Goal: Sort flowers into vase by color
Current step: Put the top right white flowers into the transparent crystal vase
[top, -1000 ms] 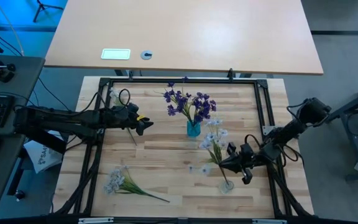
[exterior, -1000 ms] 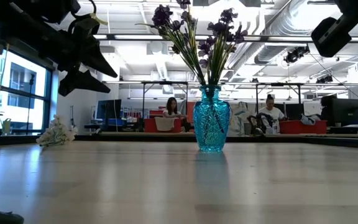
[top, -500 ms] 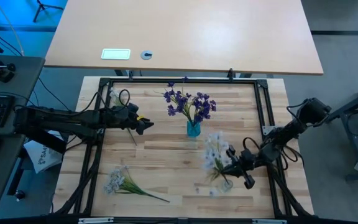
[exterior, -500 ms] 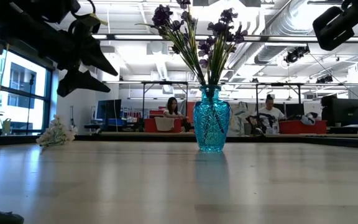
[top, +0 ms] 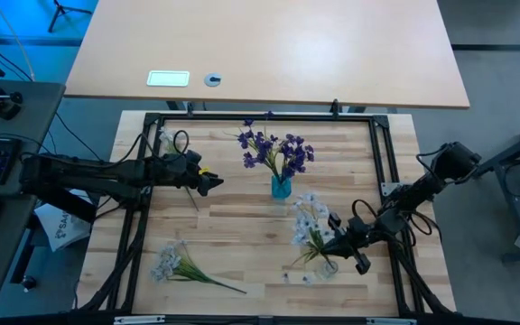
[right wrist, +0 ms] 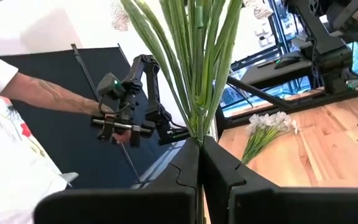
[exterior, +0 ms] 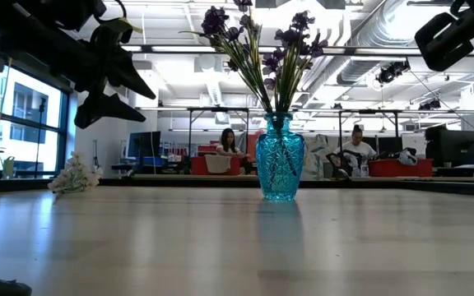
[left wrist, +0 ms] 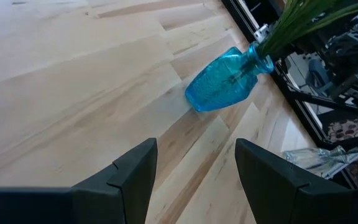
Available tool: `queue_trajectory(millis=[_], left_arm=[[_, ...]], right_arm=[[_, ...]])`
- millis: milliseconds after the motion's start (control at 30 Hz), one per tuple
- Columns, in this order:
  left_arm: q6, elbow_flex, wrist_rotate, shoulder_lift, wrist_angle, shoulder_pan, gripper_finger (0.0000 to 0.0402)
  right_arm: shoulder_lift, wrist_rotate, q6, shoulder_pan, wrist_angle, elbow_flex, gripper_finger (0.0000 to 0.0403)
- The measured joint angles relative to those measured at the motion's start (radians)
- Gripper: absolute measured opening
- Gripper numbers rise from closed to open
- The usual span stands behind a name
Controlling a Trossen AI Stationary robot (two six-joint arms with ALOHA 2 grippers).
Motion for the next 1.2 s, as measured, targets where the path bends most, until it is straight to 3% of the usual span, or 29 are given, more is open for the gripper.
queue_trajectory(millis=[167,367,500,633,867,1200], left_arm=[[0.000,0.000,0.002,0.000,0.000,0.000,0.0204],[0.000,0.000,0.002,0.000,0.000,0.000,0.0204],[0.000,0.000,0.002,0.000,0.000,0.000,0.0204],[0.000,0.000,0.002,0.000,0.000,0.000,0.0204],[0.001,0.000,0.002,0.000,-0.001,0.000,0.0204],[0.001,0.000,0.002,0.000,-0.001,0.000,0.0204]], right_arm=[[0.000,0.000,0.037,0.000,-0.011,0.000,0.0027],[-0.001,-0.009,0.111,0.001,-0.011,0.000,0.0113],[-0.010,-0.080,0.112,0.001,-0.019,0.000,0.0169],[-0.053,-0.105,0.126,0.001,-0.093,0.000,0.0205],[-0.214,-0.134,0.162,0.001,-0.359,0.000,0.0215],[-0.531,-0.129,0.162,0.001,-0.762,0.006,0.0187]])
